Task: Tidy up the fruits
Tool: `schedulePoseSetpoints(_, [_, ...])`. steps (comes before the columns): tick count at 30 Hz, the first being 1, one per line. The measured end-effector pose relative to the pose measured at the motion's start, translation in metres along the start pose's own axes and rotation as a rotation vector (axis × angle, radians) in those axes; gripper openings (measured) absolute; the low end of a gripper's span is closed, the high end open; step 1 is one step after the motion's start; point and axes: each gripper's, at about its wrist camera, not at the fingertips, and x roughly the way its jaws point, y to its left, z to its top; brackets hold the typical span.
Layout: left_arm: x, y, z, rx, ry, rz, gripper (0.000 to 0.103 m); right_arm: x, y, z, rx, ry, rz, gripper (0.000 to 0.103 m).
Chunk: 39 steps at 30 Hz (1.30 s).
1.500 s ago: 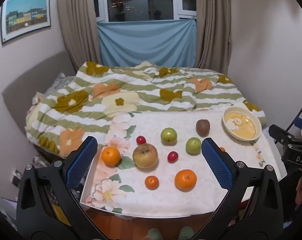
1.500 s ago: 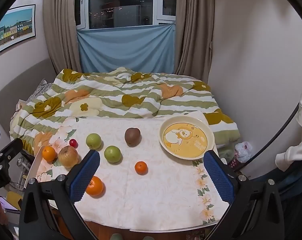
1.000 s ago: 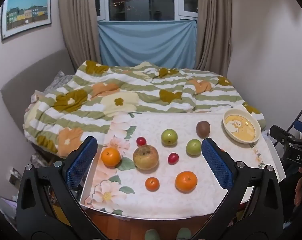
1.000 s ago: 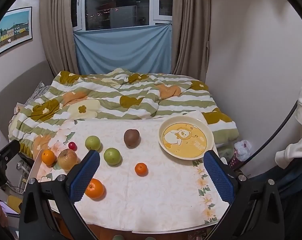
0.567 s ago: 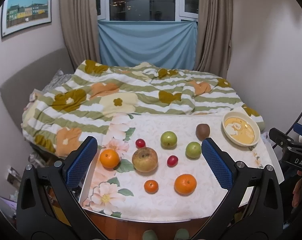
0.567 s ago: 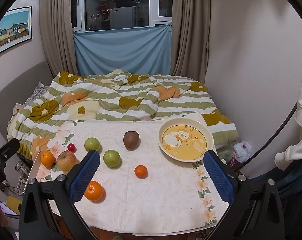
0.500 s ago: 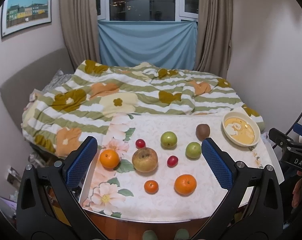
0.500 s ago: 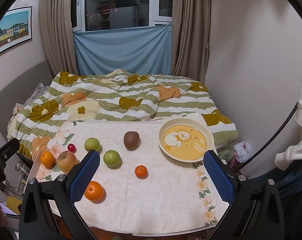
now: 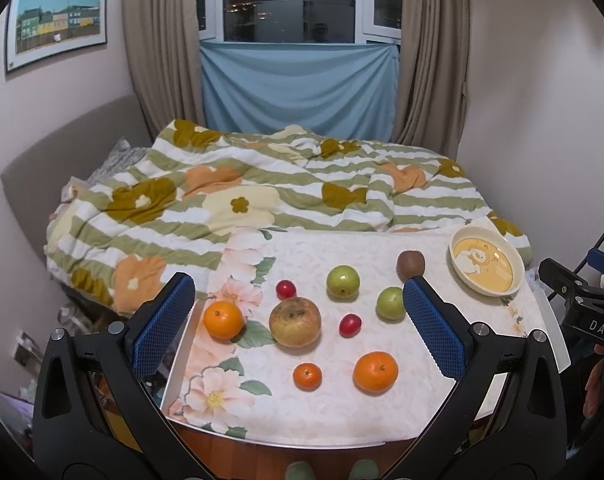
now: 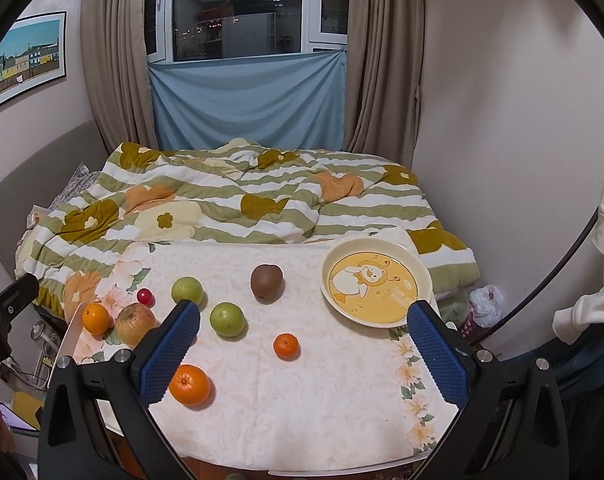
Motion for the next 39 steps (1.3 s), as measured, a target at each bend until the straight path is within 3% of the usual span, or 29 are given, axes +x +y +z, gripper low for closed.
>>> schedulePoseSetpoints(39, [0.0020, 0.0009, 0.0037, 0.007, 0.001, 0.012, 0.103, 0.0019, 0.0029, 0.0039, -0.005, 0.001, 0.002, 0.103])
